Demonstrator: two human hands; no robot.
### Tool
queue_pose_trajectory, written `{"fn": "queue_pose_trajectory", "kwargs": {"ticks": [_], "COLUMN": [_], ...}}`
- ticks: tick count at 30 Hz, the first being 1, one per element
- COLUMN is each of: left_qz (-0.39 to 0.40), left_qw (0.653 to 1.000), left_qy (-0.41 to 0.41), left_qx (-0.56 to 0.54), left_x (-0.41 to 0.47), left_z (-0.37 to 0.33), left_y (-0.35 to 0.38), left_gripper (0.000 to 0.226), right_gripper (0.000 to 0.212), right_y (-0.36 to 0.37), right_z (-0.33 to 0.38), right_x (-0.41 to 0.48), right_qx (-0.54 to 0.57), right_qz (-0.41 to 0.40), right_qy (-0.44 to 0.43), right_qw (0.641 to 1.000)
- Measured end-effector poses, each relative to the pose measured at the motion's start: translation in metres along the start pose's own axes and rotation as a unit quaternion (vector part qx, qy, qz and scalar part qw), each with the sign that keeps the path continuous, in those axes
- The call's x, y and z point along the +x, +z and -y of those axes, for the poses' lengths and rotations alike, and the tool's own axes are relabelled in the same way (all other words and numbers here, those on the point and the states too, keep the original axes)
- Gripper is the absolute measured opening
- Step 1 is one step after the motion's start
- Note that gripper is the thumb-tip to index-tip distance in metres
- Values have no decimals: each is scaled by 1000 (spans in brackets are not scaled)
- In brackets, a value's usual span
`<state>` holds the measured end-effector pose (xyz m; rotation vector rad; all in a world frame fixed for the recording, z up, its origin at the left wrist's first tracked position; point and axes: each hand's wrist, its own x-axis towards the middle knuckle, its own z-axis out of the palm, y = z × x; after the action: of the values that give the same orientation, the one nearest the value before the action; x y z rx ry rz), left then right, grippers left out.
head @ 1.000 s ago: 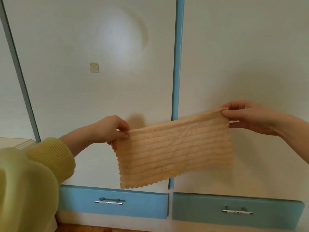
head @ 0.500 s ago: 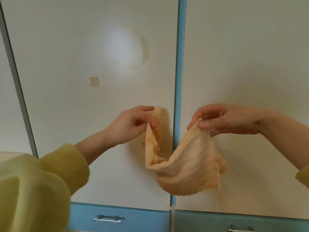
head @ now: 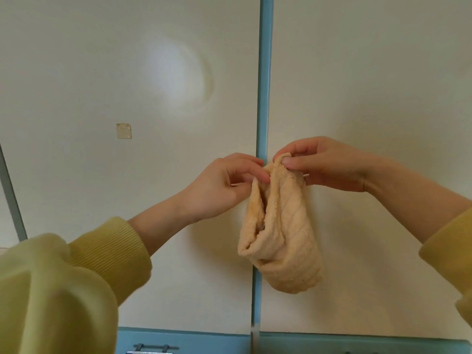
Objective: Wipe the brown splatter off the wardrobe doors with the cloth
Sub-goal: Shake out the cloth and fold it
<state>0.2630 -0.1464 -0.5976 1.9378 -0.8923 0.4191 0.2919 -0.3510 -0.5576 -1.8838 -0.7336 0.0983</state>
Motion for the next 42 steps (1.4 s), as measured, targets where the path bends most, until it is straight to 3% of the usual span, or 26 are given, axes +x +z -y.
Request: {"fn": "queue_pose_trajectory", "kwargs": {"ticks": [5,13,17,19,21,23,25,28,34,36,42], "left_qz": [-60,8,-22,-51,-106,-142,-116,-61,-78,-58,-84], "left_qw": [998,996,996,996,993,989,992,989,990,987,988], "left_qy": [-13,-66,-64,-50,-43,-37,-39,-65,-86,-99,-125], "left_qx": [-31,64,63,58,8,-31,36,118,78,109,42], "left_x": [-8,-4,3,8,13,18,21,21,14,10,5], "left_z": [5,25,27,22,13,4,-2,-8,-13,-7,-2], "left_y": [6,16,23,17,2,-16,-27,-37,-51,-47,-46], "left_gripper": [23,23,25,23,23,15,18,24,24,24,20], "right_gripper": [14,23,23,26,12,12,14,15,18,15,11], "right_y": [-16,-34,-36,-43,-52,-53,-45,-34,-27,-22,-12], "right_z": [3,1,1,-1,-4,-7,-12,-22,-16,-17,-19], "right_x": [-3,-7,-12,-16,-22,-27,-29,-27,-25,-26,-24], "right_qx": [16,107,120,85,-17,-43,-40,-131,-52,-46,31], "right_qz": [-66,-92,-86,-103,-151,-183,-170,-147,-165,-148,-164], "right_qy": [-27,-45,-57,-47,-20,-15,-26,-2,-49,-35,-23], "right_qw": [997,989,987,990,988,982,984,980,984,987,986]}}
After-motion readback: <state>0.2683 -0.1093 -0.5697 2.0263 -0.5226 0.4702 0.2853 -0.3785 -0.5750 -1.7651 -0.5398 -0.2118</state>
